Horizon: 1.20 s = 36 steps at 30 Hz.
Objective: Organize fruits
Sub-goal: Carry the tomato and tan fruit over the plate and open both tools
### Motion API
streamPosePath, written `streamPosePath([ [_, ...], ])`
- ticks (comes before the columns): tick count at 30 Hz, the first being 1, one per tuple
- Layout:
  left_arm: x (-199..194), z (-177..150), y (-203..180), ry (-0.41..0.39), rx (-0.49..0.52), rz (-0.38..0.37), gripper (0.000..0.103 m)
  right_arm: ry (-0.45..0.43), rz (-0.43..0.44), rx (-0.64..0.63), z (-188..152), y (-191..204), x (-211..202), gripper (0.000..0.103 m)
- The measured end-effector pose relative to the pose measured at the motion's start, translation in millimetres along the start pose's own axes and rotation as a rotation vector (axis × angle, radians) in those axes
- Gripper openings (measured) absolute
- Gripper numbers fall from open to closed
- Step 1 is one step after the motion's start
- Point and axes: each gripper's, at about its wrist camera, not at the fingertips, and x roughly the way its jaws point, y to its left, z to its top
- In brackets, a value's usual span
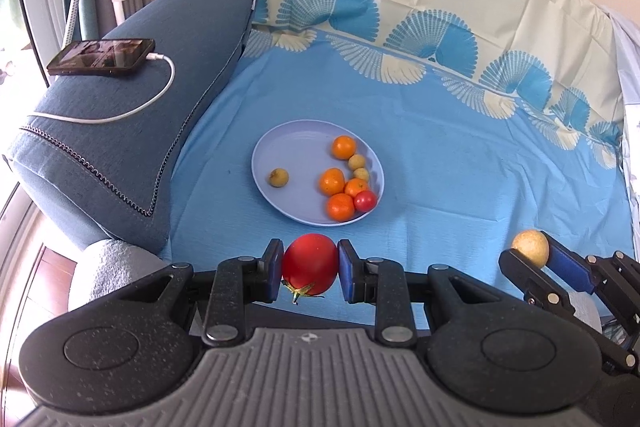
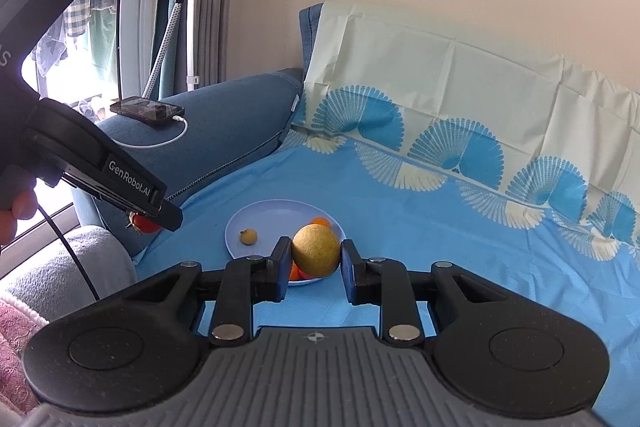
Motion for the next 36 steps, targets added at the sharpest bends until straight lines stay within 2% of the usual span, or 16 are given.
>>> streamPosePath([
  [18,39,17,15,0.061,-0.038,0.03,0.032,0.089,0.033,0.006,4,2,40,0.027],
  [36,84,54,16,0.086,-0.049,0.059,0.032,0.145,0.061,0.039,12,-6,88,0.027],
])
